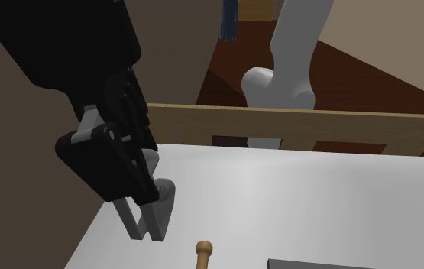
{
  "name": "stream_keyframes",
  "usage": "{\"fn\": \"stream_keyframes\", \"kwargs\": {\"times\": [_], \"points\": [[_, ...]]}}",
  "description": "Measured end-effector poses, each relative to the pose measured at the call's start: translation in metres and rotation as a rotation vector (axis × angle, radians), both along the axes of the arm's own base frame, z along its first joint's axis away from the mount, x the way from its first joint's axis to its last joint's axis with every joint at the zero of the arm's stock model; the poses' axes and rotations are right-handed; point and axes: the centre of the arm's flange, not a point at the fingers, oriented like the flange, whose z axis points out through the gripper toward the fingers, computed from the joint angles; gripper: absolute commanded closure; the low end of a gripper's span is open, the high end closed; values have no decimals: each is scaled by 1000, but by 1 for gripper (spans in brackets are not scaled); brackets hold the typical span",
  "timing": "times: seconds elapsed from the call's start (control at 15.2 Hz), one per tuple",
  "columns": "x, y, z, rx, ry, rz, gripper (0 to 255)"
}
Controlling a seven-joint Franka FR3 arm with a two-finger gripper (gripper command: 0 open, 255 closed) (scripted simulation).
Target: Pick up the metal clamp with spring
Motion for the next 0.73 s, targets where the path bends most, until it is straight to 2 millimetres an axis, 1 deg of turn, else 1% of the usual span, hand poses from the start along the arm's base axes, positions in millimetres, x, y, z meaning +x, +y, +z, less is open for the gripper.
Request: {"fn": "stream_keyframes", "kwargs": {"times": [0.33, 0.53, 0.73], "points": [[1, 0, 2, -1, 1, 0, 255], [0, 1, 15, -1, 2, 0, 255], [0, 2, 32, -1, 2, 0, 255]]}}
